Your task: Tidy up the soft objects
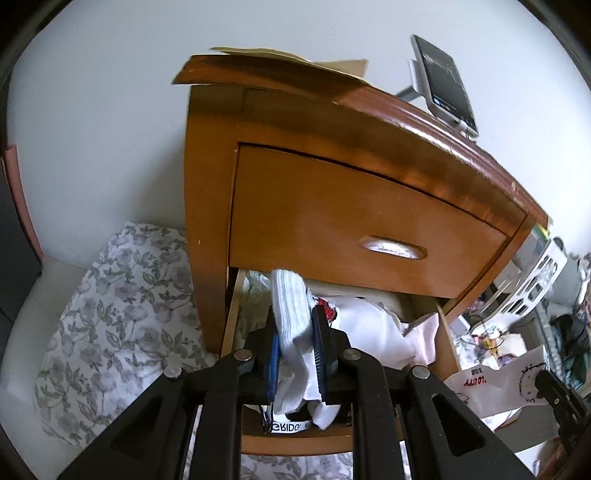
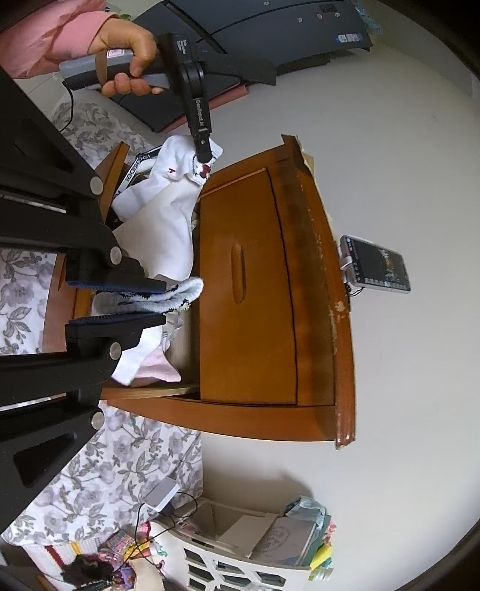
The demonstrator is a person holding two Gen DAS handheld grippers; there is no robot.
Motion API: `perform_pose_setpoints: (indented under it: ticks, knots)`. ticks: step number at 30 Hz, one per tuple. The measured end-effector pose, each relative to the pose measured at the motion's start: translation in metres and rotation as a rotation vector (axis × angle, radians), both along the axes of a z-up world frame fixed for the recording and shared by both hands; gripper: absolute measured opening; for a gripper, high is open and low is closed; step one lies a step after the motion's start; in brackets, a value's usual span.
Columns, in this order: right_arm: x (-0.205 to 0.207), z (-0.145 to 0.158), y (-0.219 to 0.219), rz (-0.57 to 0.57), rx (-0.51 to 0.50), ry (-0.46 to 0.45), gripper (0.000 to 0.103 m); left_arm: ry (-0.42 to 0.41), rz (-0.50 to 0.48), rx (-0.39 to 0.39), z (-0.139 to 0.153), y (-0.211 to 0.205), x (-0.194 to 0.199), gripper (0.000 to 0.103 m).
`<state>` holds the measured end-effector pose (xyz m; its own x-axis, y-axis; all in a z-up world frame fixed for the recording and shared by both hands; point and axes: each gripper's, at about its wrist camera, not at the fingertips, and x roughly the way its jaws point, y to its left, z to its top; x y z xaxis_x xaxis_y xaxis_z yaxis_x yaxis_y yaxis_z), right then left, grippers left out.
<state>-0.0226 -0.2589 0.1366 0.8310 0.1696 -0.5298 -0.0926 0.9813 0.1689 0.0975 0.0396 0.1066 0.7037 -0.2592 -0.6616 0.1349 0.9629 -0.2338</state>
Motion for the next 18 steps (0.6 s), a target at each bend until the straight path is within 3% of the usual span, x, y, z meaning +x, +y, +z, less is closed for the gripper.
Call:
perform_pose_setpoints:
  ticks: [10, 15, 18]
  knots:
    - [0.018, -0.016, -0.003, 0.005, 0.006, 0.040, 0.011, -0.061, -0.080, 0.061, 0.002, -0.012, -0.010, 0.016]
    - [0.025, -0.022, -0.001, 0.007, 0.011, 0.054, 0.011, -0.014, -0.083, 0.085, -0.014, -0.014, -0.001, 0.016]
    - [0.029, -0.025, 0.001, 0.012, 0.010, 0.062, 0.011, 0.008, -0.152, 0.054, -0.025, -0.026, -0.003, 0.016]
